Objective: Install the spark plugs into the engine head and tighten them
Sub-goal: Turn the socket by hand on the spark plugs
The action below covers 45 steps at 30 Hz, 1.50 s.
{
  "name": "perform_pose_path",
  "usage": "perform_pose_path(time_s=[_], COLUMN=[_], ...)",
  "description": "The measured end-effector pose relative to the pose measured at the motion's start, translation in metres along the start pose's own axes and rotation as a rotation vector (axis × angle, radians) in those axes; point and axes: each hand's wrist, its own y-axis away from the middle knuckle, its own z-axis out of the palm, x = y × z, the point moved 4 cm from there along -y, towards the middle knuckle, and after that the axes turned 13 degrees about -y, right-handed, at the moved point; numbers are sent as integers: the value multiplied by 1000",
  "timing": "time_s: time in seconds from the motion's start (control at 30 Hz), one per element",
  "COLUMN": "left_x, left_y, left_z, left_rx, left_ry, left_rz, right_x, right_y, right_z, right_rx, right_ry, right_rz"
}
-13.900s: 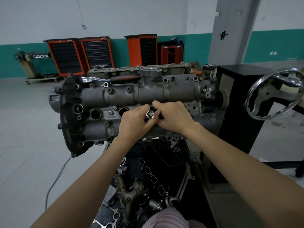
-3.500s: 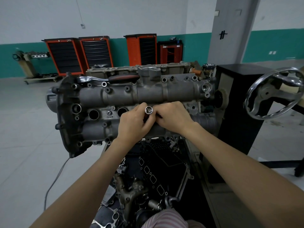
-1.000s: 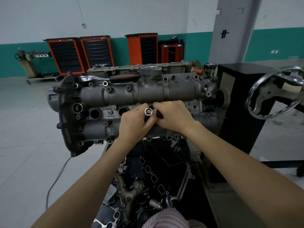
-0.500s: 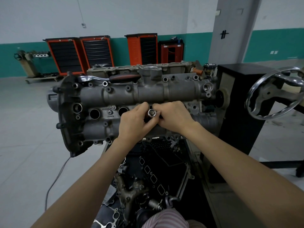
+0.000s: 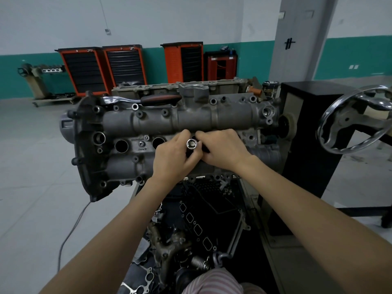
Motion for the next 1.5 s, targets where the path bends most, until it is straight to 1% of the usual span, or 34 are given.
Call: perform_pose_path(time_s=[0.2,0.43,0.77,0.97,1.1,1.23,1.33,1.5], left_x=[-1,0,0,-2,0,-1,-3,-2], left_y=[0,1,1,1,1,0,0,1], left_z=[2,2,0,1,-1,0,2,1], left_rx=[-11,17,-1,14,-7,-14,-23,18], left_ry=[5,2,20,21,55,40,48,64], left_rz=[-27,18,-32,-7,-36,-40,-62,-21], right_x=[2,1,3,3,0,-1,0,0], right_y=[0,0,-1,0,-1,0,0,1], right_z=[1,-4,0,3,-2,-3,-2,-6], right_rx=[-29,22,-52,-32,-31,-19,-47,-5], right_ry=[12,-27,32,-38,-19,-15,8,-60], right_rz=[37,63,65,101,76,43,62,90])
